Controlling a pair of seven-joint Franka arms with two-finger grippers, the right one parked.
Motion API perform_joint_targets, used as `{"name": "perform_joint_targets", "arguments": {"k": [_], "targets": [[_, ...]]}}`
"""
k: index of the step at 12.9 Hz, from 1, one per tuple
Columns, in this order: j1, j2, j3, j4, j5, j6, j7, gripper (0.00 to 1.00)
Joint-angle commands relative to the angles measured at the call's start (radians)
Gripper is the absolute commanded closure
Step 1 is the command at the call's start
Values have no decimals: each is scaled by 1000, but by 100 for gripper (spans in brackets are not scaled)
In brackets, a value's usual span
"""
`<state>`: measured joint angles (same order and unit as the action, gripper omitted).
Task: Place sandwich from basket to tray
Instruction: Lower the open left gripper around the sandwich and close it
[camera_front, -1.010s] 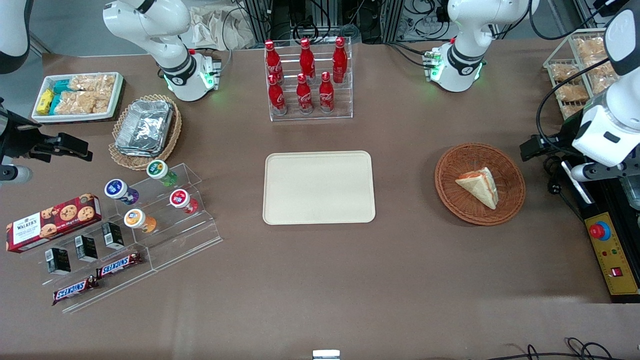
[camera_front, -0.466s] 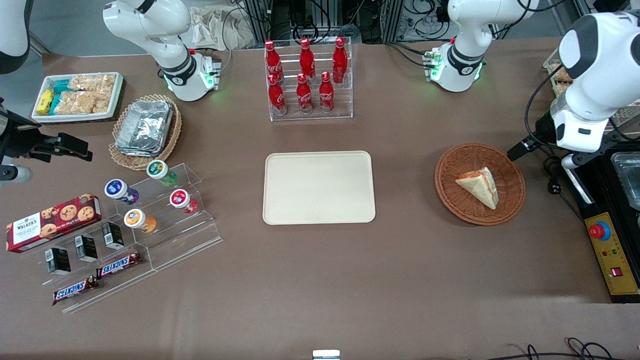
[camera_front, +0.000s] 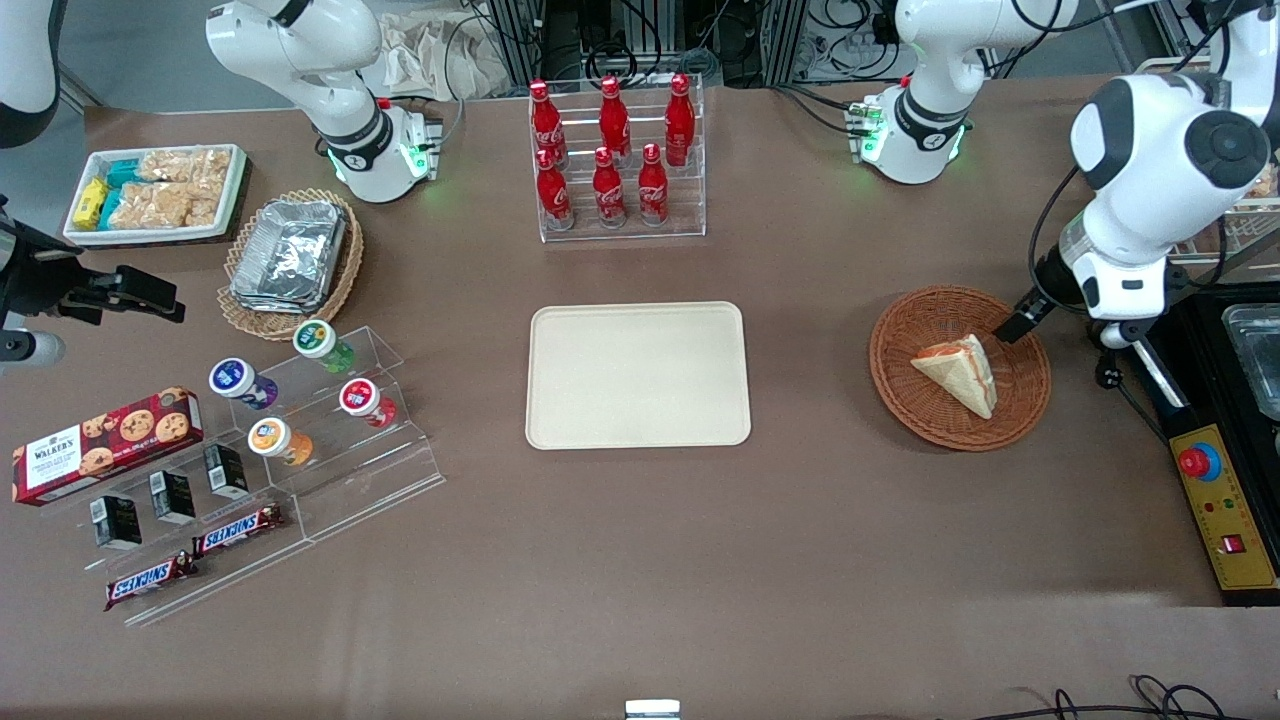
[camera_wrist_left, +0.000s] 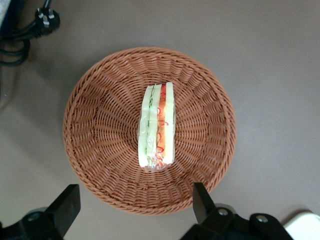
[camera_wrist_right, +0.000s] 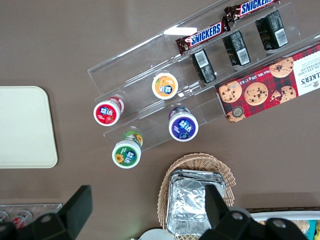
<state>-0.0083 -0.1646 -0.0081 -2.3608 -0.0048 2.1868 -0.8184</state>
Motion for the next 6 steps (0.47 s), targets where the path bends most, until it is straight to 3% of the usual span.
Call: {"name": "perform_joint_targets", "arguments": {"k": [1, 6], "targets": [[2, 42, -6, -53, -9, 114, -50, 0], [2, 88, -6, -164, -9, 312, -53, 0]]}}
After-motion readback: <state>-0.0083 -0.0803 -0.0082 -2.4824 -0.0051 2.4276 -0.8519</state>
